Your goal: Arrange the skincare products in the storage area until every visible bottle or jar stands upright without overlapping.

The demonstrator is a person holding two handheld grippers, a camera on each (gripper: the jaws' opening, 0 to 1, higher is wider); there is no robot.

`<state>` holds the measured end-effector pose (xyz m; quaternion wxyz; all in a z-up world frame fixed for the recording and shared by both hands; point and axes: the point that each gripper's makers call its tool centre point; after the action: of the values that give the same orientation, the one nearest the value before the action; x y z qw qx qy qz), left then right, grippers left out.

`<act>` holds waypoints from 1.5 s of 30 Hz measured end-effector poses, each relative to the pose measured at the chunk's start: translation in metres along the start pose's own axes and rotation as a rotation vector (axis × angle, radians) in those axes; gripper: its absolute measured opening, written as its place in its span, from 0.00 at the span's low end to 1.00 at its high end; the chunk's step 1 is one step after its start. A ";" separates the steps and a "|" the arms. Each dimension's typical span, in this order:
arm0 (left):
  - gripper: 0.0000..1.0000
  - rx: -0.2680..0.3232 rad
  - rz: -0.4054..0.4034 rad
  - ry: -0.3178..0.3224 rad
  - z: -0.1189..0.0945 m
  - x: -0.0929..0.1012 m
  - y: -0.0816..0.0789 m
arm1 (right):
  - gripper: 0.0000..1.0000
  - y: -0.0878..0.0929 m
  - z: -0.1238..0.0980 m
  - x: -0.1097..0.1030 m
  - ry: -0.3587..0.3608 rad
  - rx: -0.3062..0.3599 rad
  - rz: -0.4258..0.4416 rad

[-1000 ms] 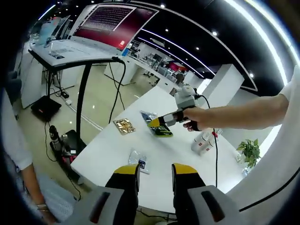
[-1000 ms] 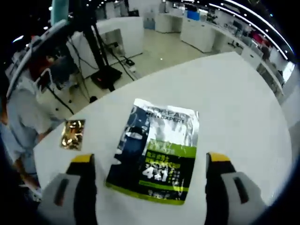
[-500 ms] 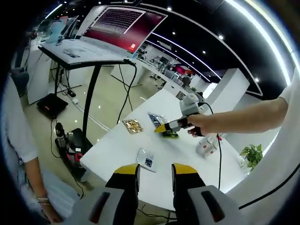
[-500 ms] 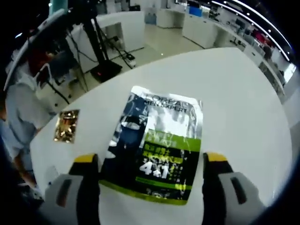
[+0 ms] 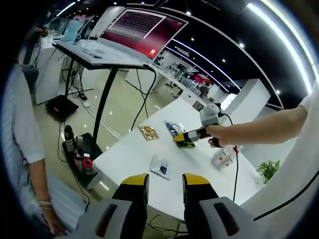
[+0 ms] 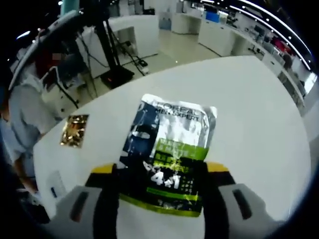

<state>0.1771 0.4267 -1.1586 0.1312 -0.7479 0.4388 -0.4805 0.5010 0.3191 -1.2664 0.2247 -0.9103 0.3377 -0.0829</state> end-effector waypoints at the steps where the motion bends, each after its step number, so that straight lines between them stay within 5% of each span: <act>1: 0.27 -0.006 -0.001 0.003 0.000 0.001 0.001 | 0.46 -0.002 -0.001 -0.005 -0.045 0.012 0.017; 2: 0.27 -0.010 0.009 0.009 -0.001 0.003 0.003 | 0.34 0.001 -0.007 0.005 -0.007 0.008 -0.007; 21: 0.26 0.029 0.053 -0.001 -0.019 0.005 -0.006 | 0.03 0.011 -0.015 -0.009 -0.105 0.044 -0.045; 29: 0.26 0.012 0.081 0.036 -0.017 0.014 -0.006 | 0.02 0.013 -0.061 -0.056 -0.208 0.248 -0.036; 36: 0.30 -0.014 0.056 0.183 0.007 0.049 -0.013 | 0.03 0.039 -0.143 -0.122 -0.332 0.378 -0.129; 40: 0.36 -0.012 0.032 0.320 0.027 0.085 -0.022 | 0.03 0.047 -0.182 -0.147 -0.370 0.437 -0.131; 45: 0.44 -0.001 -0.028 0.473 0.048 0.128 -0.033 | 0.03 0.067 -0.207 -0.157 -0.318 0.444 -0.230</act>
<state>0.2543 0.3348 -1.0852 0.0176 -0.6205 0.4474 -0.6438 0.2813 0.3035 -1.1143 0.4574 -0.8728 0.1665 -0.0359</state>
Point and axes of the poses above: the point that each gripper's makers call its tool centre point, and the gripper's own axes: z roughly forward along the fingers, x roughly to its right, y roughly out of its underside, and after that the axes turned 2 degrees about -x, right-handed
